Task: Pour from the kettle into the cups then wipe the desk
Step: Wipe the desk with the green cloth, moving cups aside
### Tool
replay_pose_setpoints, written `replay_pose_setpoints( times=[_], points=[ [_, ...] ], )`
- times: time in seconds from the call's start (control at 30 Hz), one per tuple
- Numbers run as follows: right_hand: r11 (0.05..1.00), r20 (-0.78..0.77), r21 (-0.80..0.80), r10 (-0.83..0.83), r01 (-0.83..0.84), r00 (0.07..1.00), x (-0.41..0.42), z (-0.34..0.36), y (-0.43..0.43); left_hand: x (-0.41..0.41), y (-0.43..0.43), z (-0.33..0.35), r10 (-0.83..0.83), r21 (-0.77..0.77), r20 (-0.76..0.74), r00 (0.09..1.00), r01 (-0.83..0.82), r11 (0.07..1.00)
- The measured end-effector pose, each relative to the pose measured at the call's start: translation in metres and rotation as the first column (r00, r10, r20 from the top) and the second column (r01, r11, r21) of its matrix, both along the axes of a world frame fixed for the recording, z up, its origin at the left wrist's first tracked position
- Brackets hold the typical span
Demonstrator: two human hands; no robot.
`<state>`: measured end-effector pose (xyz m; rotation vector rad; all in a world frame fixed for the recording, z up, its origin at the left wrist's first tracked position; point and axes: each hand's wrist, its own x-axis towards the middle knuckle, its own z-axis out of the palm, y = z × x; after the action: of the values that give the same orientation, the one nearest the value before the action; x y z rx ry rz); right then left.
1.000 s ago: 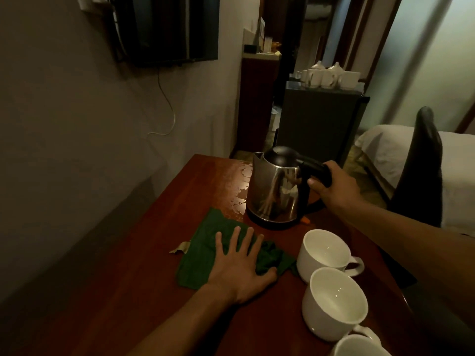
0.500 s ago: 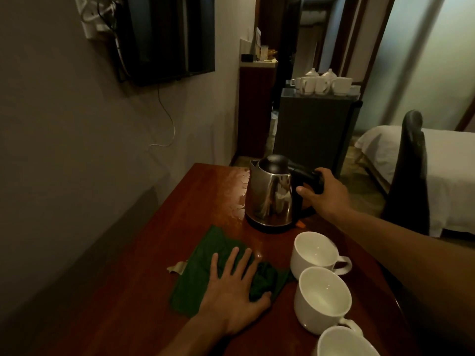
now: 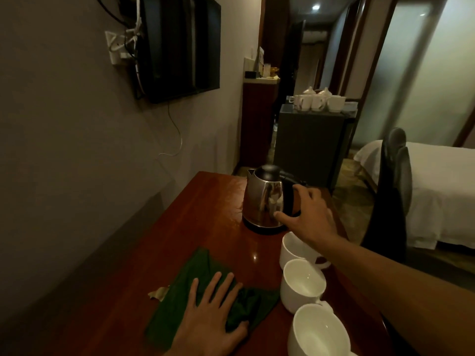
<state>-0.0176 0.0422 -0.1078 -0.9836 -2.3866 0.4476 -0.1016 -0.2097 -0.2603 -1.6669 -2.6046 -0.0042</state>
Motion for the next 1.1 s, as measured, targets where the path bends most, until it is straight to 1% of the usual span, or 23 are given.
replay_pose_setpoints(
  times=[0.07, 0.2, 0.27, 0.37, 0.43, 0.5, 0.57, 0.67, 0.7, 0.73, 0.77, 0.8, 0.83, 0.87, 0.9, 0.97, 1.1],
  points=[
    [1.000, 0.036, 0.004, 0.014, -0.014, 0.999, 0.004, 0.001, -0.010, 0.003, -0.015, -0.002, -0.014, 0.036, -0.036, 0.999, 0.015, 0.999],
    [0.999, 0.096, -0.001, 0.040, -0.040, 0.995, 0.015, 0.000, -0.031, 0.015, -0.055, -0.010, 0.000, 0.032, -0.041, 0.999, 0.002, 0.999],
    [0.999, 0.115, 0.004, 0.051, -0.052, 0.992, 0.024, 0.001, -0.040, 0.024, -0.079, -0.017, 0.000, 0.028, -0.081, 0.997, 0.002, 1.000],
    [0.998, 0.152, 0.020, 0.059, -0.062, 0.987, 0.038, 0.006, -0.055, 0.043, -0.118, -0.019, 0.020, 0.081, -0.107, 0.994, -0.012, 0.997],
    [0.997, 0.171, 0.016, 0.066, -0.070, 0.983, 0.046, 0.012, -0.066, 0.062, -0.145, -0.013, 0.042, 0.092, -0.035, 0.998, -0.039, 0.995],
    [0.996, 0.175, 0.020, 0.077, -0.082, 0.981, 0.052, 0.021, -0.077, 0.082, -0.165, -0.005, 0.085, 0.023, 0.049, 0.995, -0.086, 0.996],
    [0.994, 0.169, 0.035, 0.100, -0.107, 0.981, 0.056, 0.030, -0.088, 0.093, -0.177, -0.006, 0.070, 0.010, 0.027, 0.997, -0.070, 0.997],
    [0.986, 0.154, 0.048, 0.149, -0.158, 0.977, 0.058, 0.044, -0.105, 0.095, -0.185, -0.011, 0.083, -0.022, 0.136, 0.987, -0.081, 0.996],
    [0.984, 0.155, 0.056, 0.161, -0.171, 0.975, 0.059, 0.048, -0.111, 0.099, -0.183, 0.005, 0.084, -0.053, 0.179, 0.980, -0.076, 0.996],
    [0.981, 0.154, 0.068, 0.171, -0.183, 0.973, 0.059, 0.051, -0.116, 0.098, -0.181, 0.022, 0.103, -0.074, 0.247, 0.964, -0.087, 0.993],
    [0.977, 0.150, 0.079, 0.185, -0.198, 0.971, 0.061, 0.054, -0.123, 0.096, -0.180, 0.039, 0.123, -0.040, 0.303, 0.945, -0.117, 0.992],
    [0.974, 0.144, 0.084, 0.196, -0.209, 0.970, 0.062, 0.055, -0.127, 0.091, -0.173, 0.050, 0.181, 0.023, 0.271, 0.945, -0.195, 0.981],
    [0.972, 0.140, 0.084, 0.207, -0.220, 0.968, 0.064, 0.055, -0.131, 0.088, -0.168, 0.060, 0.238, -0.007, 0.326, 0.915, -0.249, 0.968],
    [0.968, 0.137, 0.086, 0.223, -0.236, 0.965, 0.068, 0.056, -0.135, 0.090, -0.165, 0.070, 0.274, -0.063, 0.413, 0.868, -0.274, 0.960],
    [0.963, 0.139, 0.091, 0.238, -0.252, 0.961, 0.072, 0.055, -0.138, 0.091, -0.162, 0.075, 0.262, -0.059, 0.443, 0.857, -0.264, 0.963],
    [0.956, 0.144, 0.110, 0.255, -0.272, 0.956, 0.084, 0.053, -0.142, 0.096, -0.158, 0.072, 0.264, -0.038, 0.472, 0.841, -0.280, 0.959],
    [0.956, 0.119, 0.085, 0.271, -0.282, 0.955, 0.104, 0.044, -0.140, 0.106, -0.151, 0.064, 0.329, -0.103, 0.379, 0.865, -0.314, 0.944]
  ],
)
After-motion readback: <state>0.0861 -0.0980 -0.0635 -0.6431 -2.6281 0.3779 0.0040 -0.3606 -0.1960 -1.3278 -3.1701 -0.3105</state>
